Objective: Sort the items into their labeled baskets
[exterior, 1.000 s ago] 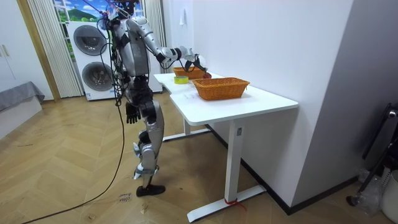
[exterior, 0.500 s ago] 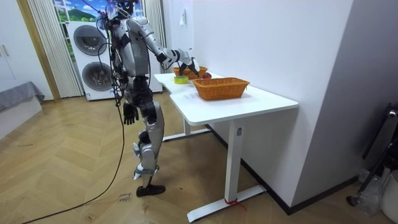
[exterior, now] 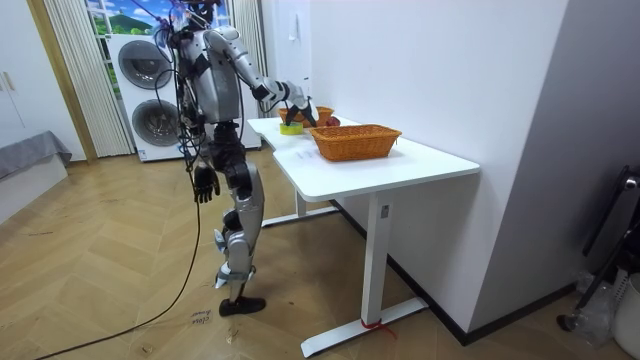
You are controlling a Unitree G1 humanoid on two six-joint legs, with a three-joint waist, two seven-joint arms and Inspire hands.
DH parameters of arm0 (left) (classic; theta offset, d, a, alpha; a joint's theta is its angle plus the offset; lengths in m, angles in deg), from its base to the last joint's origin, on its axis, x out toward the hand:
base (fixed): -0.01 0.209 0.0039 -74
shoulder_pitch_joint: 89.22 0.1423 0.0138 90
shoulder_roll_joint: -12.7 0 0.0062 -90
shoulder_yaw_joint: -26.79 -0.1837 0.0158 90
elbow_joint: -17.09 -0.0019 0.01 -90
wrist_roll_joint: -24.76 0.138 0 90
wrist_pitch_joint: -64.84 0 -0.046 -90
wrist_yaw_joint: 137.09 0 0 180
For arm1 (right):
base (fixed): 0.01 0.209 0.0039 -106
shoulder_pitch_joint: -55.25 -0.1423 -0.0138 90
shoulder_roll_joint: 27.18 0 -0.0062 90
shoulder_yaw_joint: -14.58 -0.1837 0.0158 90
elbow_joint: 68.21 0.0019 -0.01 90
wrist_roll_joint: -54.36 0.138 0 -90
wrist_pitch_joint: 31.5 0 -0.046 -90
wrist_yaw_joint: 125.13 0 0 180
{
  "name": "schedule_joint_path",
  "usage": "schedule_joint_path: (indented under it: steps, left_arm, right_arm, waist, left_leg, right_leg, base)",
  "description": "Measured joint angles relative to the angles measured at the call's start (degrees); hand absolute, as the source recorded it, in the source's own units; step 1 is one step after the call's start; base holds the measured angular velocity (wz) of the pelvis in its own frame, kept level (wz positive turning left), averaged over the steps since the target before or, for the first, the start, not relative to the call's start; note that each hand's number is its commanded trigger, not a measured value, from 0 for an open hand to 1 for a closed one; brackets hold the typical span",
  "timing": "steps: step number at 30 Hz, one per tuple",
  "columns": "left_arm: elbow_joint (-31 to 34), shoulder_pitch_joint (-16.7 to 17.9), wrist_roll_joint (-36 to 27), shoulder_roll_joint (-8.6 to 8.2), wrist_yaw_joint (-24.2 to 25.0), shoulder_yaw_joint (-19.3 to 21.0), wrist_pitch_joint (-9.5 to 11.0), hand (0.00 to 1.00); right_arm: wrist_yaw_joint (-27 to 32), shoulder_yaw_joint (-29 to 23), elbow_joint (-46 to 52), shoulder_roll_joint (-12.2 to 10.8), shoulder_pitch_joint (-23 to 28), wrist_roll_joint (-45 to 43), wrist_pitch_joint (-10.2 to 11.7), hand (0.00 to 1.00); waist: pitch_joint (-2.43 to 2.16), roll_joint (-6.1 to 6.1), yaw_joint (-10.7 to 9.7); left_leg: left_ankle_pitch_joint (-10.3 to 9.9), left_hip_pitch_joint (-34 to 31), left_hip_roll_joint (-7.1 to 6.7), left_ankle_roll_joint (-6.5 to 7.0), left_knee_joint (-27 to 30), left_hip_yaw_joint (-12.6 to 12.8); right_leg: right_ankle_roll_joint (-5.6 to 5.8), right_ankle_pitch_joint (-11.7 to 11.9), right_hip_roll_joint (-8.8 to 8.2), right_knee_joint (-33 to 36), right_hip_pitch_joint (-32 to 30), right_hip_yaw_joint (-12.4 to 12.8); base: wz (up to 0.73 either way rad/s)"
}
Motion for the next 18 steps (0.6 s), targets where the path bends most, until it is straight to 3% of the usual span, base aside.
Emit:
schedule_joint_path:
  steps: [18]
  left_arm:
    - [0.06,-0.07,0.0,0.0,0.04,-0.13,0.26,0.0]
  right_arm:
    - [1.5,0.0,-0.04,0.0,-0.61,0.08,0.0,0.0]
  waist:
    - [0.26,0.41,0.0]
  left_leg:
    - [0.0,-0.51,0.02,-0.01,0.02,-0.19]
  right_leg:
    - [0.0,0.0,0.0,-0.03,-0.53,-0.26]
  base:
    - [0.0]
